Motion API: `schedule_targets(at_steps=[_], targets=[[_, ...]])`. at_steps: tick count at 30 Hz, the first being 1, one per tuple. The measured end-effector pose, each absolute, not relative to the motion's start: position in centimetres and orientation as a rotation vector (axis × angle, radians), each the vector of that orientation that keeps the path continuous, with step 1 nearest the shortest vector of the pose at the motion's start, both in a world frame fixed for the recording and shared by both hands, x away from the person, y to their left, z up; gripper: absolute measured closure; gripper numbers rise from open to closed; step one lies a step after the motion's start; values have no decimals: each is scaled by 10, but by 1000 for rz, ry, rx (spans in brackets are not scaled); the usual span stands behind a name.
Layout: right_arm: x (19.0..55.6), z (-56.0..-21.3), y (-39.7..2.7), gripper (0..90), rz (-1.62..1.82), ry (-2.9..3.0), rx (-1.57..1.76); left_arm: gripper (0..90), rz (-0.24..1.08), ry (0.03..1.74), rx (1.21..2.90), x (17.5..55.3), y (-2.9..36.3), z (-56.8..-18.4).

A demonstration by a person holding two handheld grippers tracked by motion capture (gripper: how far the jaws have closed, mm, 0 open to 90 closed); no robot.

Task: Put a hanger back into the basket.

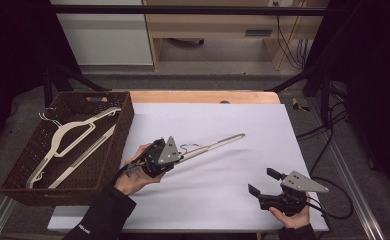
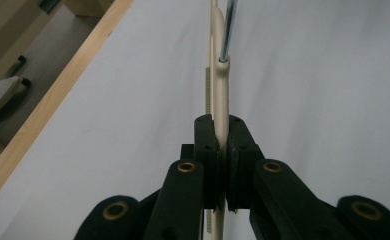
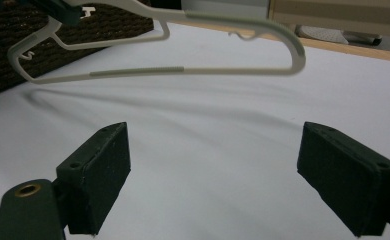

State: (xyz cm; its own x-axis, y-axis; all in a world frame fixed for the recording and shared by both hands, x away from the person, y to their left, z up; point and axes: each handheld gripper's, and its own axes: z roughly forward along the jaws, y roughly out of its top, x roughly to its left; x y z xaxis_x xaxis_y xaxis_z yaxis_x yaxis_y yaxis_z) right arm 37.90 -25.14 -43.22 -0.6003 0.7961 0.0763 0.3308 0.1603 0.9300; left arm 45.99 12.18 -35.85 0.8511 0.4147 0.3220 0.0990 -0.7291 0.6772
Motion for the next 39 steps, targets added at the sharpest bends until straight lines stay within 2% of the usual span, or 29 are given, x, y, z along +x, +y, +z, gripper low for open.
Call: schedule_targets(at_steps=[6,14,26,39], targets=[[383,-432,-252,66,1425,1979,1127,860,540,493,2240,456,139,-328],[386,-431,-253,51,1411,1960,1165,860,496,570,2129,446,163,-286],[391,-429,-256,25,1397,1925,1174,860,559,608,2070,438,204,-238],[393,-429,-254,15,1390,1929,1192,860,602,697,2047,459,269,-205]])
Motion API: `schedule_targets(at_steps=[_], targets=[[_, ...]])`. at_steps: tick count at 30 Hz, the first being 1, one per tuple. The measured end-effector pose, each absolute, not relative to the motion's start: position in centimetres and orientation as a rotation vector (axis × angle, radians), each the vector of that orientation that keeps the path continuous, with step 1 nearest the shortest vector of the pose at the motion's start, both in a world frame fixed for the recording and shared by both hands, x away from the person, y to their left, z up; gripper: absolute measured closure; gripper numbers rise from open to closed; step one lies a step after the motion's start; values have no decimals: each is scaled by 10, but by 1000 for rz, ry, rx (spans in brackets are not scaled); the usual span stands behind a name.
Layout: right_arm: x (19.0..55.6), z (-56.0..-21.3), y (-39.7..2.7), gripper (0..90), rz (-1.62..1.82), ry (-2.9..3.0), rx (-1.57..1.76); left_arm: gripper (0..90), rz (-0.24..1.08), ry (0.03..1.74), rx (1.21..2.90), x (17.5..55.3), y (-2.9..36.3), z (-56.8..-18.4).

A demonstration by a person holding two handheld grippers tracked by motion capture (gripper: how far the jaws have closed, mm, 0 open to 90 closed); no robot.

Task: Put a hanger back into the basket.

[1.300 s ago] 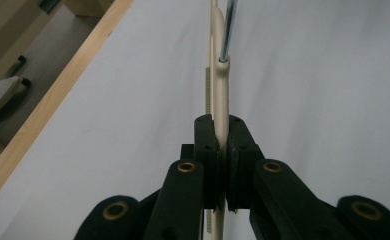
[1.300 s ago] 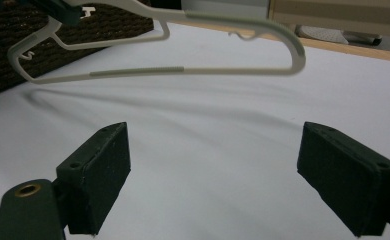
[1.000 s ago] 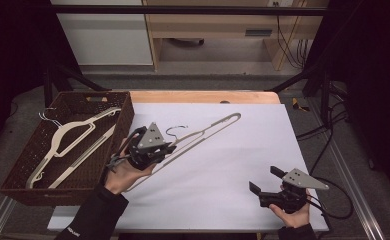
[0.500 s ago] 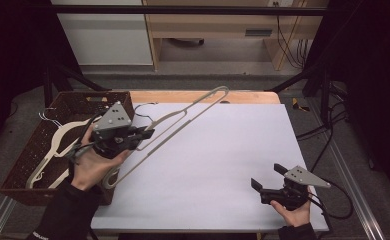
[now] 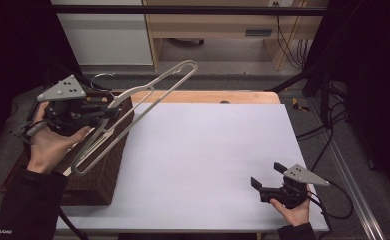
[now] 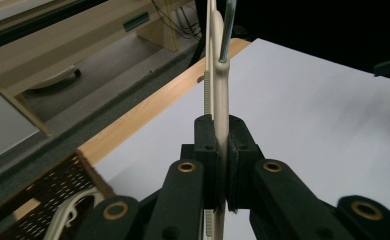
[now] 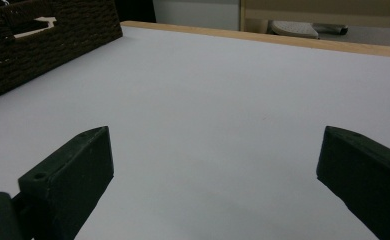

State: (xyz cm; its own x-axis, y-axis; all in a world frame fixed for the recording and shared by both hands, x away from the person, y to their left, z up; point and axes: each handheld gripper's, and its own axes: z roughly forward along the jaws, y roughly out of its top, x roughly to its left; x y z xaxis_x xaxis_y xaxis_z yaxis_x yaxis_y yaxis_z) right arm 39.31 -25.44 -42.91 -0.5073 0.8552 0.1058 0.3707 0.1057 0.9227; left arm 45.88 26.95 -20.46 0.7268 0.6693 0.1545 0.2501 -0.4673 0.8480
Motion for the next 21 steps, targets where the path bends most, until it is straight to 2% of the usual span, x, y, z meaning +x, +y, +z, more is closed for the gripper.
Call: schedule_targets(at_steps=[10,21], targets=[[393,-430,-254,15,1386,1942,1194,860,659,772,2067,476,321,-212],[394,-431,-253,15,1384,1947,1186,859,644,853,2117,497,361,-240]])
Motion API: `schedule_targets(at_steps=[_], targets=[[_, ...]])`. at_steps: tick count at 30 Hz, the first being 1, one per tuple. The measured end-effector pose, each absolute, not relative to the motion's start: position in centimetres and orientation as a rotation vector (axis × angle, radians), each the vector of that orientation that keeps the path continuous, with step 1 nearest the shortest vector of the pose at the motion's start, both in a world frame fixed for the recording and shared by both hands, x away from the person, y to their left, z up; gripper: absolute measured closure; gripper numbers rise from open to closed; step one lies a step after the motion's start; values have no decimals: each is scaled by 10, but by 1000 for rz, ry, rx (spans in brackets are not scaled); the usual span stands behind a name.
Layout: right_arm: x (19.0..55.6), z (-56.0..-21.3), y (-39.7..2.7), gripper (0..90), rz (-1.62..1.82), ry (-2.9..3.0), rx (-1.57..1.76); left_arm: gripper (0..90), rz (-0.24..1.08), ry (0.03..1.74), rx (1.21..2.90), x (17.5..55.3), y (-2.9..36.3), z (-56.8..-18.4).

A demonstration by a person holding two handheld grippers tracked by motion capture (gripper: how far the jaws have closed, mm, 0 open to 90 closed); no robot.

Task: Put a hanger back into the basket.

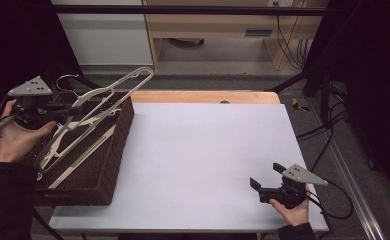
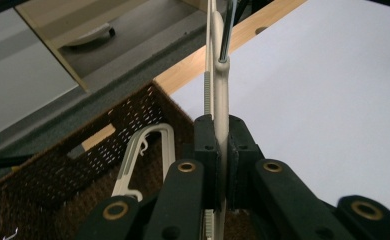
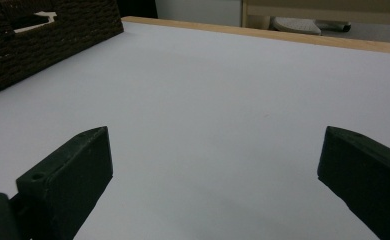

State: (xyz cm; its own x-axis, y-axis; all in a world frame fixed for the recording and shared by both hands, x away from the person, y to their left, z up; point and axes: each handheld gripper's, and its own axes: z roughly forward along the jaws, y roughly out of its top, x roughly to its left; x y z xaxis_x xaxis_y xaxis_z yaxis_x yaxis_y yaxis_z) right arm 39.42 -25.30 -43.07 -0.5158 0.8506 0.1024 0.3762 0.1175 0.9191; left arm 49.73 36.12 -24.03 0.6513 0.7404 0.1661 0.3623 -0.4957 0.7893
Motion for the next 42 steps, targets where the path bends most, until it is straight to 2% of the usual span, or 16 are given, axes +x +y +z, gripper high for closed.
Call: schedule_targets(at_steps=[19,26,34,42], targets=[[394,-432,-251,15,1385,1961,1180,860,606,1059,2167,508,419,-285],[394,-432,-251,14,1384,1966,1178,860,552,1102,2220,510,420,-306],[394,-433,-250,15,1390,1970,1187,859,472,1178,2202,515,421,-338],[394,-432,-250,16,1392,1974,1182,856,438,1227,2191,523,418,-351]])
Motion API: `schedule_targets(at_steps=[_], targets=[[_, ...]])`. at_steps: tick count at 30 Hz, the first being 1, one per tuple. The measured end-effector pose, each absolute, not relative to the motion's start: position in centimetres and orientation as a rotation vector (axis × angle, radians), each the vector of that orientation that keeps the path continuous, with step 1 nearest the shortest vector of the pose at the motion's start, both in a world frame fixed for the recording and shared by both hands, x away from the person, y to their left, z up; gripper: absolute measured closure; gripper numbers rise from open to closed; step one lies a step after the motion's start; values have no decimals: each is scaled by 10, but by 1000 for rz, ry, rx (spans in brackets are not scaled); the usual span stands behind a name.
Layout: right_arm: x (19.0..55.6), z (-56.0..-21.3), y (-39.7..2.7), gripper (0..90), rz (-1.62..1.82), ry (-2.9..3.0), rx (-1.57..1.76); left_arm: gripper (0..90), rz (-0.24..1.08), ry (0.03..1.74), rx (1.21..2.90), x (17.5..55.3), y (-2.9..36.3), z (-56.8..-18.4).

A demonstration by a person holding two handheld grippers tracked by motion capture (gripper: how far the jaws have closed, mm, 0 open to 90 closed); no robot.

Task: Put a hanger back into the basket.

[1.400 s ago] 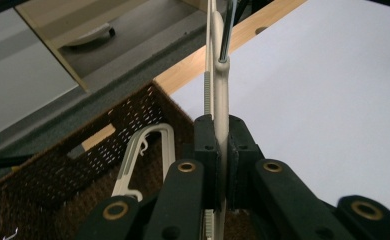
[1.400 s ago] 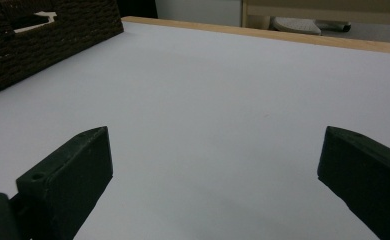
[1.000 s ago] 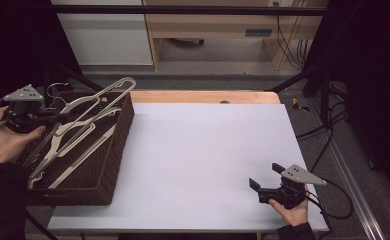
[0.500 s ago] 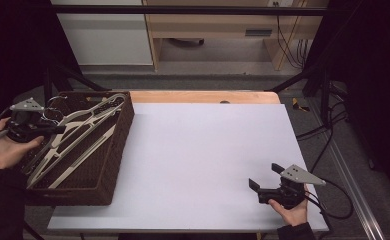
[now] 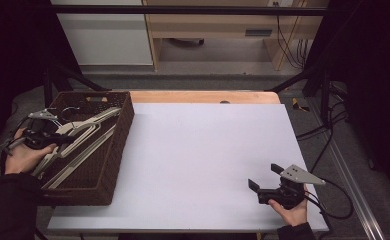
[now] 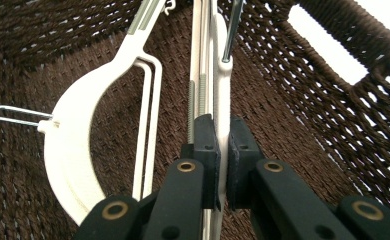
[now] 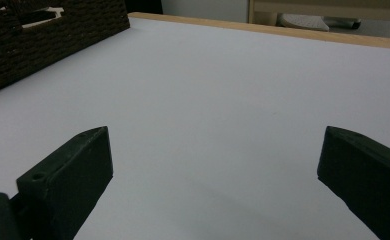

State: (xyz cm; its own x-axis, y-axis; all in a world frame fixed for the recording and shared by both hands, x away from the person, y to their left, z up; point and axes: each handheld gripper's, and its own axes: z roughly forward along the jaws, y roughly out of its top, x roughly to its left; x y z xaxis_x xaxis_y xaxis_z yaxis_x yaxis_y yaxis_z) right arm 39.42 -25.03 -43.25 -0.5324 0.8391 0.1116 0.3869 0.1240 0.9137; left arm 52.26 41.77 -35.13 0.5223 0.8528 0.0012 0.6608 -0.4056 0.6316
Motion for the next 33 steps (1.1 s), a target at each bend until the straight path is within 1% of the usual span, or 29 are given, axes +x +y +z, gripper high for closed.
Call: schedule_targets(at_steps=[3,11,14,18,22,23,26,27,30,33], targets=[[394,-433,-251,17,1398,1978,1173,851,439,1249,2165,523,421,-353],[394,-433,-250,17,1393,1977,1182,808,549,1384,2081,528,430,-362],[395,-433,-250,17,1390,1977,1183,761,601,1444,2102,529,434,-364],[394,-433,-250,17,1390,1978,1181,695,588,1512,2047,526,443,-369],[395,-433,-249,17,1390,1980,1180,655,608,1525,2010,518,448,-369],[394,-433,-249,17,1391,1979,1181,645,623,1525,2003,516,449,-368],[394,-433,-250,17,1395,1977,1181,620,613,1519,1955,507,445,-363],[394,-433,-250,17,1394,1976,1183,615,635,1479,1951,502,440,-359],[394,-433,-250,17,1394,1974,1184,555,653,1368,1888,487,423,-350],[395,-433,-250,17,1392,1975,1179,476,661,1247,1851,471,404,-340]])
